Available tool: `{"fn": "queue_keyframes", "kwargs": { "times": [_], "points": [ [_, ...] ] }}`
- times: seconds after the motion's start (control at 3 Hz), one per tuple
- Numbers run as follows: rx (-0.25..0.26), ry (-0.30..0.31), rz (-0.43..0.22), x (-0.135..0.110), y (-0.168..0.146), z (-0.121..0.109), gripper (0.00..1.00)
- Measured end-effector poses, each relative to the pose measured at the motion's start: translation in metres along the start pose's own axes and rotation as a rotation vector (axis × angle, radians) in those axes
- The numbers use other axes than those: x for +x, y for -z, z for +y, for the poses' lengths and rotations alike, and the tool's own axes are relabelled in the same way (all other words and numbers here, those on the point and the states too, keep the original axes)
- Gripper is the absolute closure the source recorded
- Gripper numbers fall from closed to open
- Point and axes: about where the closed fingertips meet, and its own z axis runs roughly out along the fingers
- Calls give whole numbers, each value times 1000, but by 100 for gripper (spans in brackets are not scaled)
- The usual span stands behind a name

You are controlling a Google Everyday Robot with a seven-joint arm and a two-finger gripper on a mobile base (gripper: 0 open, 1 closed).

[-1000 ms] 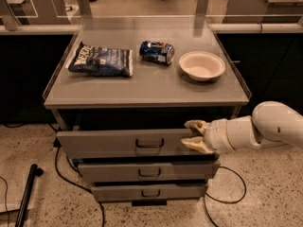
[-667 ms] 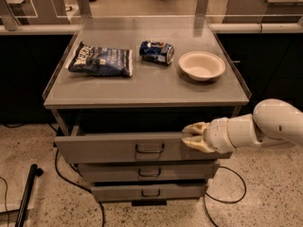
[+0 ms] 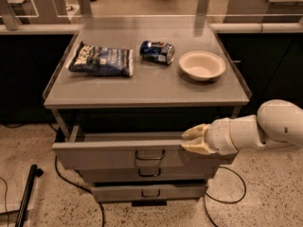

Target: Open top drawer

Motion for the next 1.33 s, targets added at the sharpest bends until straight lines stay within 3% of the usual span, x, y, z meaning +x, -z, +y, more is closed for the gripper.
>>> {"fn": "queue_keyframes", "kwargs": {
  "times": [0.67,1.0,1.33],
  "points": [
    [0,0,0,0,0,0,59],
    [0,0,0,0,0,0,30],
    [0,0,0,0,0,0,42]
  ]
}}
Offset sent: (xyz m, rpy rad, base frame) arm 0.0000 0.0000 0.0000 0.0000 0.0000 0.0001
